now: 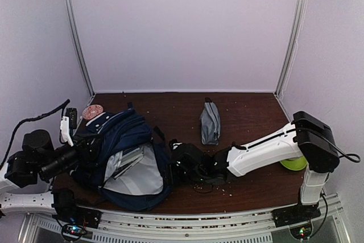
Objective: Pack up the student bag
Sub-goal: Adjust the student bag at the center of the board.
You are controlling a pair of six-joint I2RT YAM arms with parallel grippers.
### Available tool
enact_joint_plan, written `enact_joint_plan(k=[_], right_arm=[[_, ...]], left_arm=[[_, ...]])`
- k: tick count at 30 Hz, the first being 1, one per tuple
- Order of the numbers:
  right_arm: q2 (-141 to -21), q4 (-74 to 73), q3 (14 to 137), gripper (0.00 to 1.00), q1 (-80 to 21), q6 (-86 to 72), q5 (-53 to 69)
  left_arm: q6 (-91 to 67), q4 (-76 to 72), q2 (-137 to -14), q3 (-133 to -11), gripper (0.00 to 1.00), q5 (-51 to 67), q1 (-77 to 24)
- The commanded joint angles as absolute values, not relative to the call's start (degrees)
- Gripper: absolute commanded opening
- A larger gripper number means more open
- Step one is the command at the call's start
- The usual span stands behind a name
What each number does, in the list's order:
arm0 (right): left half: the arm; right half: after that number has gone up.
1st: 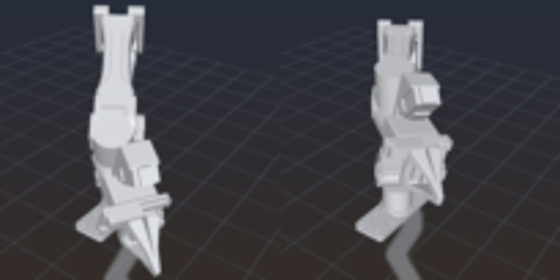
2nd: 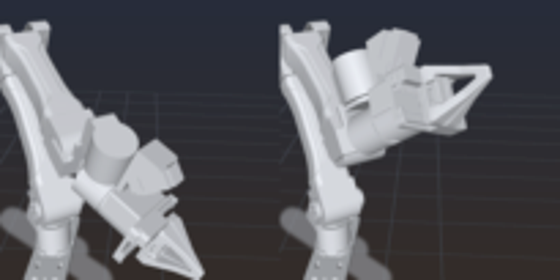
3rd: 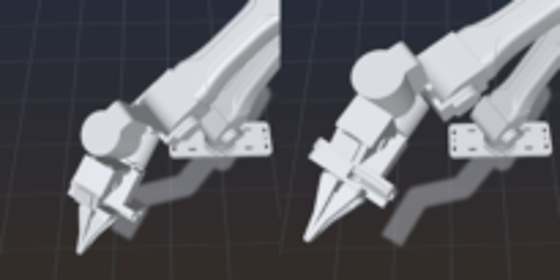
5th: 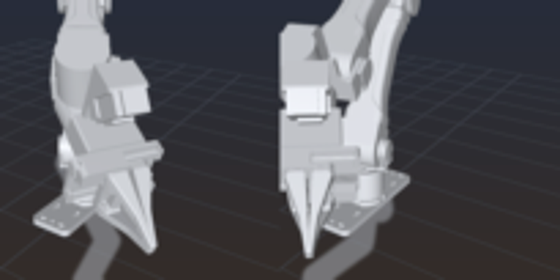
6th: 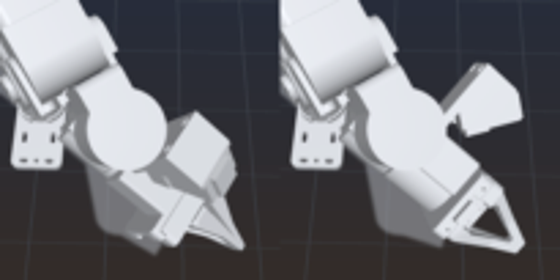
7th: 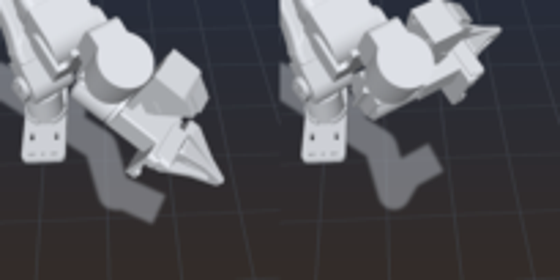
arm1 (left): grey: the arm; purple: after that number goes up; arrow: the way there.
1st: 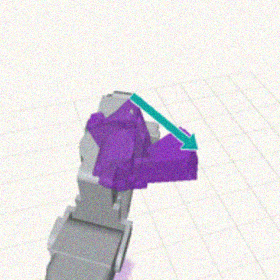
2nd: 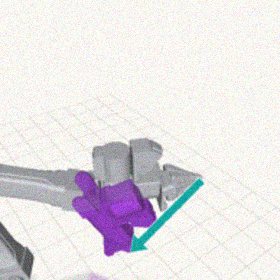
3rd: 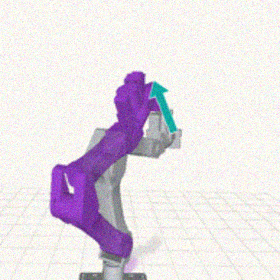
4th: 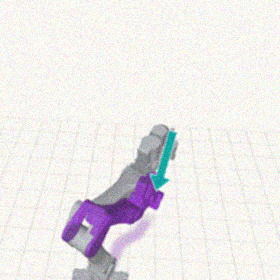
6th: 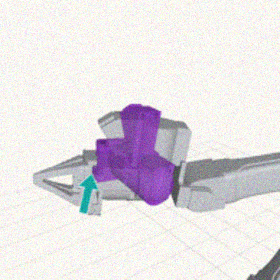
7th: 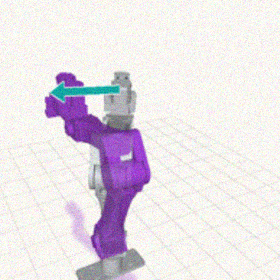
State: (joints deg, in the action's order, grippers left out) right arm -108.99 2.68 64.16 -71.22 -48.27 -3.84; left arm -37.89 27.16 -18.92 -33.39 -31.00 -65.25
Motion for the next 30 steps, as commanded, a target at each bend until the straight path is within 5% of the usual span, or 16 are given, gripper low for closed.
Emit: enact_joint_plan(k=[1,7,15,19,30], right_arm=[[-108.31,4.47,61.62,0.39,-69.86,-49.32,-2.76],[-103.07,0.70,59.56,0.03,-66.30,-46.78,-6.96],[-97.55,-7.93,63.79,0.00,-57.65,-38.58,-7.42],[-95.41,-14.23,66.89,0.38,-57.70,-35.13,-7.42],[-82.00,-17.36,62.01,0.99,-52.33,-33.29,-26.38]], left_arm=[[-39.55,15.00,-17.36,-32.60,0.00,-31.86,-65.39],[-41.70,10.78,-19.45,-29.15,0.00,-29.65,-65.39],[-43.54,0.64,-27.39,-27.62,0.00,-24.33,-65.39],[-43.48,-0.25,-29.81,-28.20,0.00,-23.21,-65.39],[-43.40,1.43,-25.00,-25.97,0.00,-25.64,-65.39]])
